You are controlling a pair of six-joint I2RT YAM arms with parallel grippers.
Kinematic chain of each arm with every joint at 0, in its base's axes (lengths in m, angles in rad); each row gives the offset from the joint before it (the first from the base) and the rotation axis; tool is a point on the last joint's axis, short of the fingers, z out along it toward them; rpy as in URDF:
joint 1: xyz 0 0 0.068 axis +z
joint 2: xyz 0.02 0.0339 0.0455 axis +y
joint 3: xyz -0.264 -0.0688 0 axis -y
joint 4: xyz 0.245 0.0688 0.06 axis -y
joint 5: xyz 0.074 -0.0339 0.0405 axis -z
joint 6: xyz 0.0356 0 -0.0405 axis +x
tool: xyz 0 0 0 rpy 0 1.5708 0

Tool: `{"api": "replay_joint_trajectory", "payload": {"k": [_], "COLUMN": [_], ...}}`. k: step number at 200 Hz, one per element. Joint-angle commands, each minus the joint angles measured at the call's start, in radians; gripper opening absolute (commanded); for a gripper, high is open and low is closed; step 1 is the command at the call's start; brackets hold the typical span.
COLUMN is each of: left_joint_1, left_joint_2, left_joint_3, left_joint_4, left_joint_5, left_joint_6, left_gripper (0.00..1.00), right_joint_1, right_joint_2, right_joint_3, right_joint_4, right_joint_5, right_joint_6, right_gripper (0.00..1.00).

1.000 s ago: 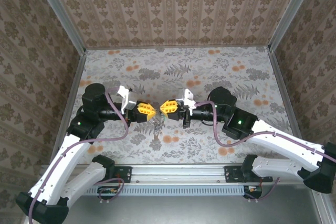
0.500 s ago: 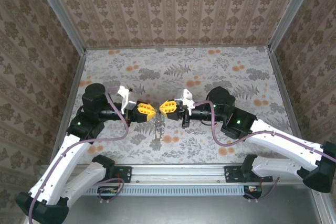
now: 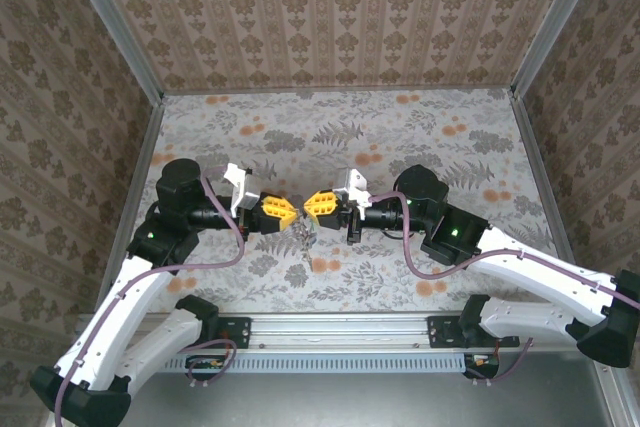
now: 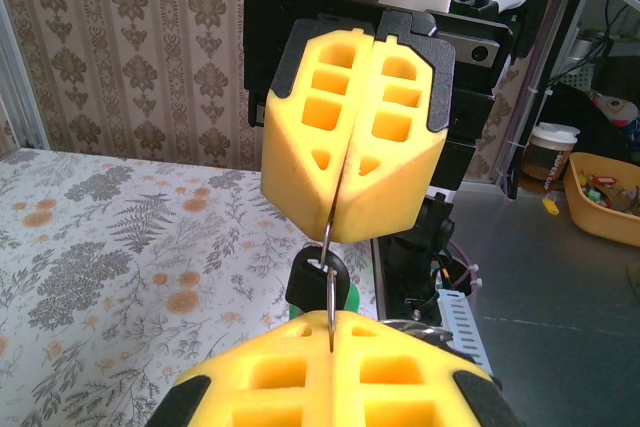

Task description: Put the keys on the keyring

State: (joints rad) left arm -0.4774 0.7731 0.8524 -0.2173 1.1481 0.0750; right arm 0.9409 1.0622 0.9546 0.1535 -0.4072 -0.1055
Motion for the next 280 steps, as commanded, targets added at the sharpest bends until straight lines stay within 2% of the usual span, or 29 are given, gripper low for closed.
{"api": "replay_joint_trajectory", "payload": {"k": [1, 193, 280], "left_joint_1": [-0.001, 0.002, 0.002], "left_joint_2": [-0.001, -0.002, -0.004], "left_joint_3": [0.032, 0.031, 0.03], "left_joint_4": [0.016, 0.016, 0.018], "left_joint_5": [0.012, 0.0, 0.008], "left_joint_6": [0.016, 0.016, 0.018], "left_gripper": [0.0, 0.0, 0.0], "right_joint_1": [0.004, 0.023, 0.029], "right_joint_2": [-0.002, 0.013, -0.038], "right_joint_3": [0.012, 0.04, 0.026], "right_joint_4": [0.019, -0.038, -0.048], "right_joint_5": [-0.016, 0.027, 0.054], "right_joint_6": [0.001, -0.016, -0.015], "right_gripper": [0.0, 0.0, 0.0]}}
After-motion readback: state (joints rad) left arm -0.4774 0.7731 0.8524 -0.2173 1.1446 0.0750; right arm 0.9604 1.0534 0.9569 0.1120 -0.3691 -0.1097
